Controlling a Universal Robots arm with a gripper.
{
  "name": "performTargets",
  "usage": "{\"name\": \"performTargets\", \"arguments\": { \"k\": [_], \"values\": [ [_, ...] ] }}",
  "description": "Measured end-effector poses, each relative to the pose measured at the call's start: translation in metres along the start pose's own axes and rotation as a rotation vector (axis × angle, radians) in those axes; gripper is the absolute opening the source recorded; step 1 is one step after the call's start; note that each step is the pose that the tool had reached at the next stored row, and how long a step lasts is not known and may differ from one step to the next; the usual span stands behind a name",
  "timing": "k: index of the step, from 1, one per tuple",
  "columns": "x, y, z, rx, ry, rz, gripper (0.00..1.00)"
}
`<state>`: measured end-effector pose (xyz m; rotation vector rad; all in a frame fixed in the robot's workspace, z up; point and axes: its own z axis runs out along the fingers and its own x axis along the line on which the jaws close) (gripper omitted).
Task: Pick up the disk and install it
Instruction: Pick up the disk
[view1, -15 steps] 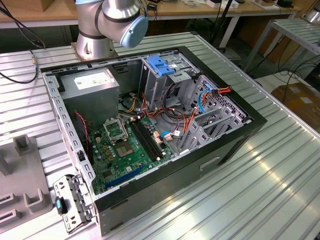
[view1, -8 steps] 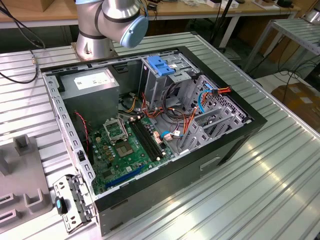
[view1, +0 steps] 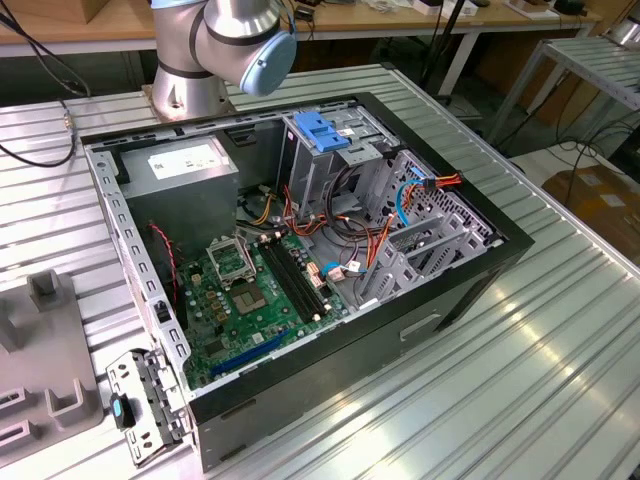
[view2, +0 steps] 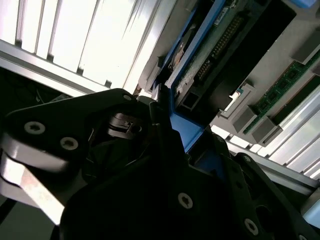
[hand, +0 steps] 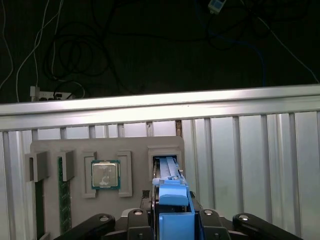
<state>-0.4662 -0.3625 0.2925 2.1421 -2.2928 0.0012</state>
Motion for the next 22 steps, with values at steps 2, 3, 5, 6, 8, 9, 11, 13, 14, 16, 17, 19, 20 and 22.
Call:
{"name": "performTargets", "arguments": {
  "k": [2,3,5,6,8,9,11,13,14,16,17,19,20,22],
  "values": [
    [0.0000,0.0000,0.0000,0.0000,0.0000,0.000,0.37],
    [0.0000,0.0000,0.0000,0.0000,-0.0001,0.000,0.37],
    [0.0000,0.0000,0.0001,0.0000,0.0000,0.000,0.37],
    [0.0000,0.0000,0.0001,0.0000,0.0000,0.000,0.37],
    [0.0000,0.0000,0.0001,0.0000,0.0000,0.000,0.37],
    [0.0000,0.0000,0.0001,0.0000,0.0000,0.000,0.37],
    [0.0000,0.0000,0.0002,0.0000,0.0000,0.000,0.37],
    [0.0000,0.0000,0.0002,0.0001,-0.0001,-0.013,0.37],
    [0.0000,0.0000,0.0002,0.0001,0.0000,-0.018,0.37],
    [0.0000,0.0000,0.0002,0.0001,0.0000,-0.019,0.37],
    [0.0000,0.0000,0.0002,0.0001,0.0000,-0.020,0.37],
    [0.0000,0.0000,0.0002,0.0001,-0.0001,-0.020,0.37],
    [0.0000,0.0000,0.0002,0.0001,0.0000,-0.020,0.37],
    [0.0000,0.0000,0.0000,0.0003,-0.0002,-0.021,0.37]
  ]
}}
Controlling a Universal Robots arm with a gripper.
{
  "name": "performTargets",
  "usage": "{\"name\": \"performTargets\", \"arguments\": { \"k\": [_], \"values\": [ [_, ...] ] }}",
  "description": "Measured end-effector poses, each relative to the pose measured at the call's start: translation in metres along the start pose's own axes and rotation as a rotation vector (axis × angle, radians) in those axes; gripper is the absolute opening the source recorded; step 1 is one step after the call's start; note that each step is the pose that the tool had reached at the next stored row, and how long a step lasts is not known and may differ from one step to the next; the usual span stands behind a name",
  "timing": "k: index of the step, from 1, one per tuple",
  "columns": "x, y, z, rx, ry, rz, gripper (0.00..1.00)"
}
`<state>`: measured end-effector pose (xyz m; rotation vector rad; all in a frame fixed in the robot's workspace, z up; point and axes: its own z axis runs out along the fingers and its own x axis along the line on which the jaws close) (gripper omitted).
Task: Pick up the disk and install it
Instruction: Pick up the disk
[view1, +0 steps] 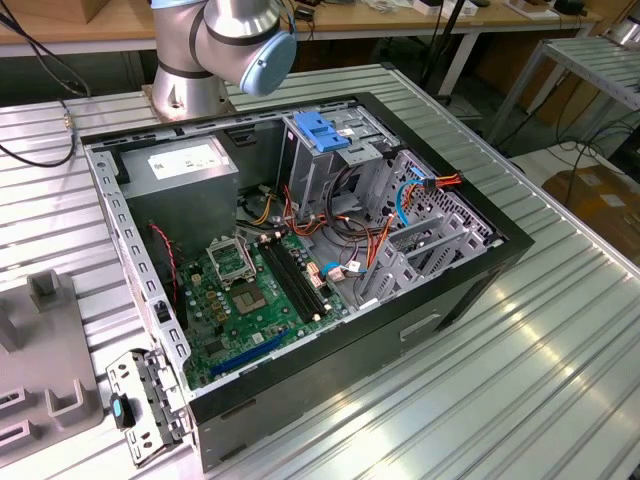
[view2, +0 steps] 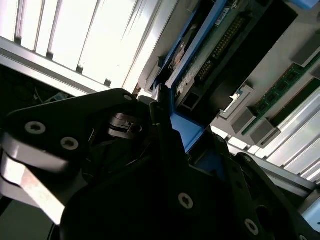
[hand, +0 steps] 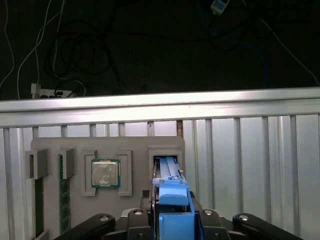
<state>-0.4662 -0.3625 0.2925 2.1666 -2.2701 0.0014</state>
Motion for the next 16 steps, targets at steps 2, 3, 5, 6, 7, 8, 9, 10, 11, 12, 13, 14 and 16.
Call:
{"name": "performTargets", "arguments": {
  "k": [2,3,5,6,7,8,9,10,11,12,13,14,16],
  "values": [
    [0.0000,0.0000,-0.0014,-0.0001,0.0000,-0.001,0.37],
    [0.0000,0.0000,-0.0023,-0.0001,0.0001,-0.001,0.37],
    [0.0000,0.0000,-0.0048,-0.0001,0.0001,-0.001,0.37],
    [0.0000,0.0000,-0.0064,-0.0002,0.0001,-0.001,0.37],
    [0.0000,0.0000,-0.0085,-0.0002,0.0001,-0.001,0.37],
    [0.0000,0.0000,-0.0100,-0.0002,0.0002,-0.001,0.37],
    [0.0000,0.0000,-0.0115,-0.0002,0.0002,-0.001,0.37],
    [0.0001,0.0000,-0.0129,-0.0003,0.0002,-0.001,0.37],
    [0.0001,0.0000,-0.0142,-0.0002,0.0001,-0.001,0.37],
    [0.0001,0.0001,-0.0155,-0.0002,0.0001,-0.001,0.37],
    [0.0001,0.0001,-0.0176,-0.0001,0.0001,-0.001,0.37],
    [0.0001,0.0001,-0.0193,-0.0002,0.0001,-0.001,0.37],
    [0.0001,0.0001,-0.0239,-0.0002,0.0002,-0.001,0.37]
  ]
}}
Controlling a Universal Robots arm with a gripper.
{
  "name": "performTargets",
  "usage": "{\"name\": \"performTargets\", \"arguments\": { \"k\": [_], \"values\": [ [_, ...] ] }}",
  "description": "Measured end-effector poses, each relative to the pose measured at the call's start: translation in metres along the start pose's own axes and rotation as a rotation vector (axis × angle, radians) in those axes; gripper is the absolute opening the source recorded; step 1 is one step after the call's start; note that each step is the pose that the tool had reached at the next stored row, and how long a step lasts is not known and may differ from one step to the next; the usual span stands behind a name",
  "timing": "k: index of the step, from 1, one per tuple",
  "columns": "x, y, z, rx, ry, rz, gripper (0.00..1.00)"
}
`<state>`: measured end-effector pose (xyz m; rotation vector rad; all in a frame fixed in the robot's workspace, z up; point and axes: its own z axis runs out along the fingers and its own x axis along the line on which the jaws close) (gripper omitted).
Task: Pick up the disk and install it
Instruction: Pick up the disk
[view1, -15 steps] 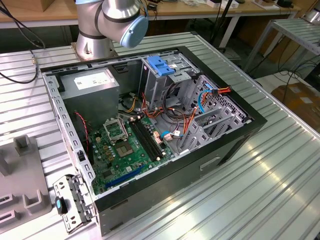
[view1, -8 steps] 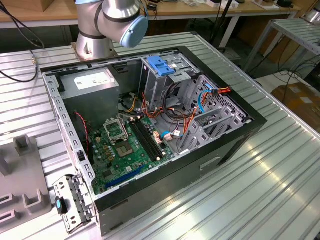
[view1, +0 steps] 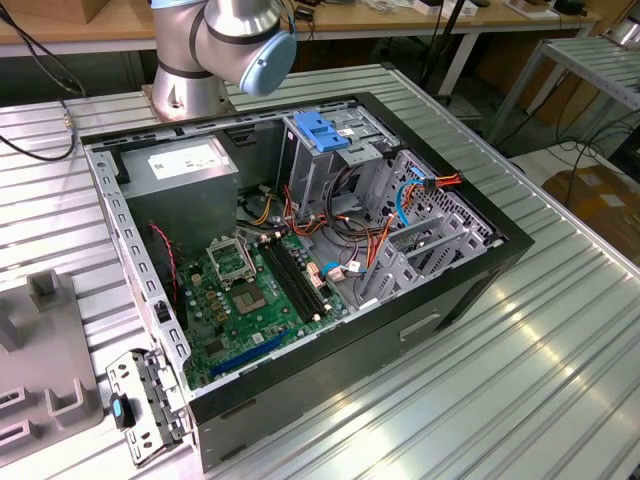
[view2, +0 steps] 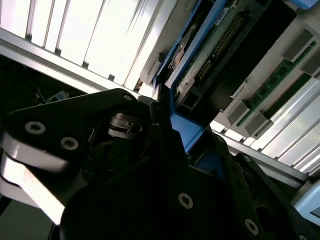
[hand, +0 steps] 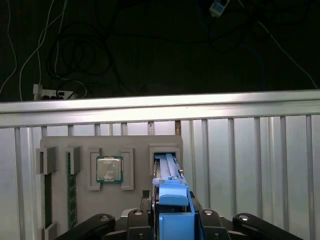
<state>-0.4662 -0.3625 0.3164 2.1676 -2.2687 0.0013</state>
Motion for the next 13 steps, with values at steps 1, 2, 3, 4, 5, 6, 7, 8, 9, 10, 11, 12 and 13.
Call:
{"name": "performTargets", "arguments": {
  "k": [1,2,3,4,5,6,7,8,9,10,11,12,13],
  "values": [
    [0.0000,0.0000,-0.0016,0.0000,0.0000,0.000,0.37],
    [0.0000,0.0000,-0.0031,0.0001,-0.0001,0.000,0.37],
    [0.0000,0.0000,-0.0049,0.0001,0.0000,0.000,0.37],
    [0.0000,0.0000,-0.0077,0.0001,-0.0001,0.000,0.37],
    [0.0001,0.0000,-0.0095,0.0000,0.0000,0.000,0.37],
    [0.0001,0.0000,-0.0111,0.0000,0.0000,0.000,0.37],
    [0.0001,0.0000,-0.0126,0.0000,0.0000,0.000,0.37],
    [0.0001,0.0000,-0.0143,0.0000,0.0000,0.000,0.37],
    [0.0001,0.0000,-0.0173,0.0000,0.0000,0.000,0.37],
    [0.0001,0.0000,-0.0211,0.0002,-0.0001,0.000,0.37],
    [0.0001,0.0000,-0.0227,0.0001,-0.0001,0.000,0.37],
    [0.0001,0.0000,-0.0261,-0.0001,0.0000,0.000,0.37],
    [0.0001,0.0001,-0.0281,0.0000,0.0000,0.000,0.37]
  ]
}}
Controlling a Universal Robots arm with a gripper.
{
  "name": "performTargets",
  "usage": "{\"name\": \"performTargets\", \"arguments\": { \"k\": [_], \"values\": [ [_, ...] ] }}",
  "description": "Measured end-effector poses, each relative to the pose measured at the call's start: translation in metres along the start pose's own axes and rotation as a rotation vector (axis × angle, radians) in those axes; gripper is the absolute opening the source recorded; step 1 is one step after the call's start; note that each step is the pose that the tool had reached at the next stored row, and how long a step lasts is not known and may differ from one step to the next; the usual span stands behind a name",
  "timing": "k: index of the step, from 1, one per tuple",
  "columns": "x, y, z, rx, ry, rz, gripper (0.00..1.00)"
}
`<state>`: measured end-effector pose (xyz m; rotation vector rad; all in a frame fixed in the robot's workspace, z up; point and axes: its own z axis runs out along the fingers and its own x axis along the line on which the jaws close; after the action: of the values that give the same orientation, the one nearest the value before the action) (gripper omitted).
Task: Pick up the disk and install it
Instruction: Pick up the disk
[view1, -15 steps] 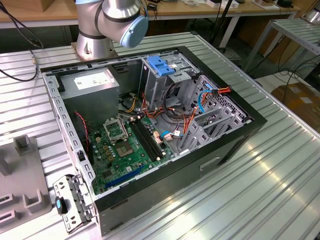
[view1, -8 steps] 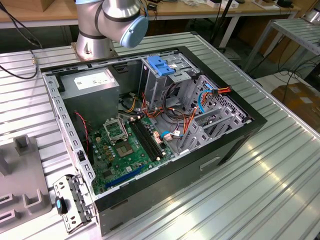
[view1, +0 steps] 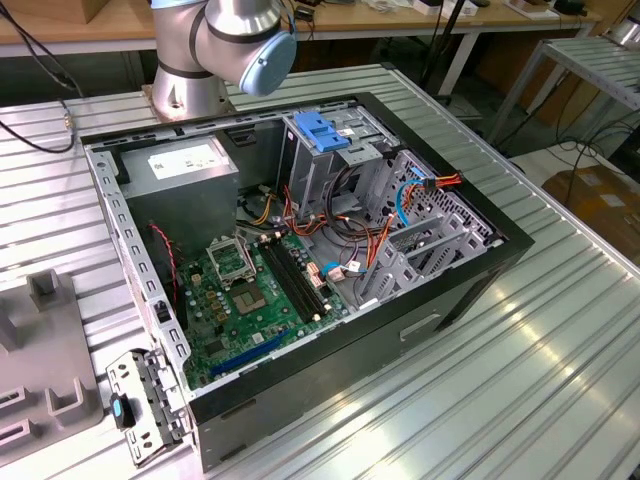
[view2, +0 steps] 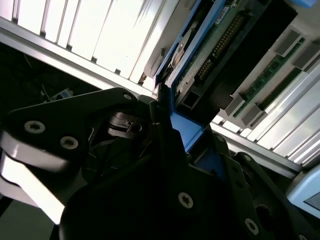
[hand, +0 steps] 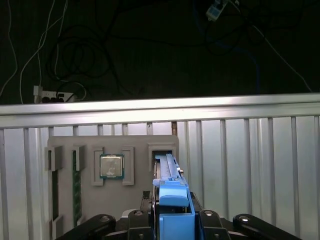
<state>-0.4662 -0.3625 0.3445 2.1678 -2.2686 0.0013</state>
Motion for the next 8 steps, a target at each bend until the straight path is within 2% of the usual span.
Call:
{"name": "performTargets", "arguments": {
  "k": [8],
  "values": [
    [0.0000,0.0000,-0.0128,0.0001,0.0000,0.000,0.37]
  ]
}}
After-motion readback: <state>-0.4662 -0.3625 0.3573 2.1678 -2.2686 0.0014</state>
